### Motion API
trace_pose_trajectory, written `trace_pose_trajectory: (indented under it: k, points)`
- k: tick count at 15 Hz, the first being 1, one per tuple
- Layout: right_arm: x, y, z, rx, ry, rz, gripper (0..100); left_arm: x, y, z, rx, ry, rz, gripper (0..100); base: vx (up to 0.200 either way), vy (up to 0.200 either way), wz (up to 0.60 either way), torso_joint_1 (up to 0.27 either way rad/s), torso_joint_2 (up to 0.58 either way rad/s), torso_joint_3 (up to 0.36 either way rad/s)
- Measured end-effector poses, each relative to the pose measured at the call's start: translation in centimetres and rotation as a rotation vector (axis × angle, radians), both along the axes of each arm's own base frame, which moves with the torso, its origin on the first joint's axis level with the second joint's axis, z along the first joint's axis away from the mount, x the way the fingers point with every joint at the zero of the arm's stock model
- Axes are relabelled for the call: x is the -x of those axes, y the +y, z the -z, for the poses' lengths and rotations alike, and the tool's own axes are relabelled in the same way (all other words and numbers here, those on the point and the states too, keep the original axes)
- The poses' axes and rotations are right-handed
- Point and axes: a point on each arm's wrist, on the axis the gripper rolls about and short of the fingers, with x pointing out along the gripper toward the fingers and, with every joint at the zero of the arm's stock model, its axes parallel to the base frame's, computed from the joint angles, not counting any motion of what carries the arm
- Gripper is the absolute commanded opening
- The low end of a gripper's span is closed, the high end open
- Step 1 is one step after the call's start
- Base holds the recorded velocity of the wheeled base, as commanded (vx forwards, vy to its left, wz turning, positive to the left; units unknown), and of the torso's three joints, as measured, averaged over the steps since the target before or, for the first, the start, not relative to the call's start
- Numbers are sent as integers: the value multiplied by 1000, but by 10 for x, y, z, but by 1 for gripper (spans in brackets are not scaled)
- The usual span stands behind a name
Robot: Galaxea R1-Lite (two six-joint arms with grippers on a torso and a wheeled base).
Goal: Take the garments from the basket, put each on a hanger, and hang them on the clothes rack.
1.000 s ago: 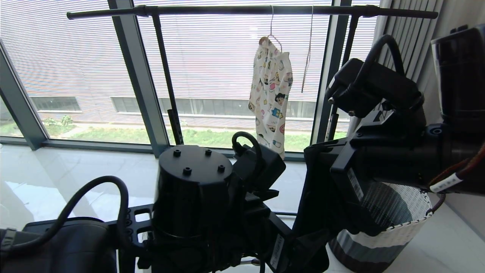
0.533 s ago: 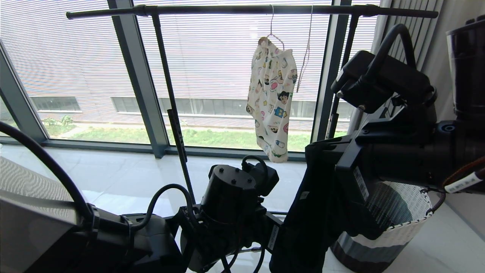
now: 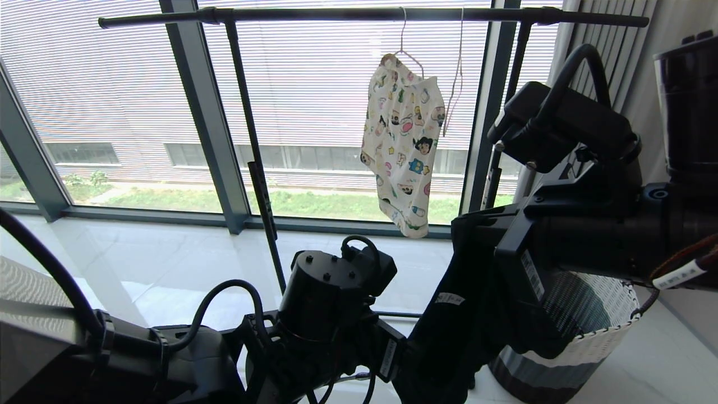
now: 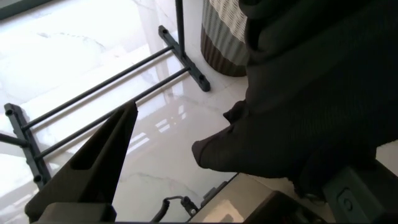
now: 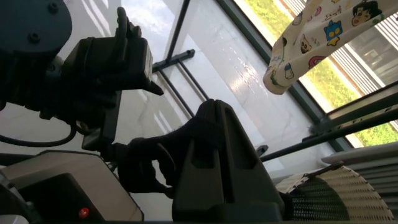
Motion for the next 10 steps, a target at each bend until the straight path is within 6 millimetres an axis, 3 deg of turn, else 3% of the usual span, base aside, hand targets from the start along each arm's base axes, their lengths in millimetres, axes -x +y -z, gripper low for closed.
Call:
trace_pose_trajectory:
  k: [1, 2, 7, 10]
  points:
    - [0, 0, 0, 2, 1, 1, 0, 1, 1, -2, 5, -4, 0, 100, 0, 0, 0, 0, 0, 0]
    - [0, 0, 0, 2, 1, 1, 0, 1, 2, -3, 10, -9, 0, 0, 0, 0, 0, 0, 0, 0]
    - [1, 0, 0, 0, 0, -1, 0, 2, 1, -2, -5, -20, 9, 0, 0, 0, 0, 0, 0, 0]
    - [0, 1, 0, 0, 1, -1, 0, 2, 4, 7, -106, -98, -28, 0, 0, 0, 0, 0, 0, 0]
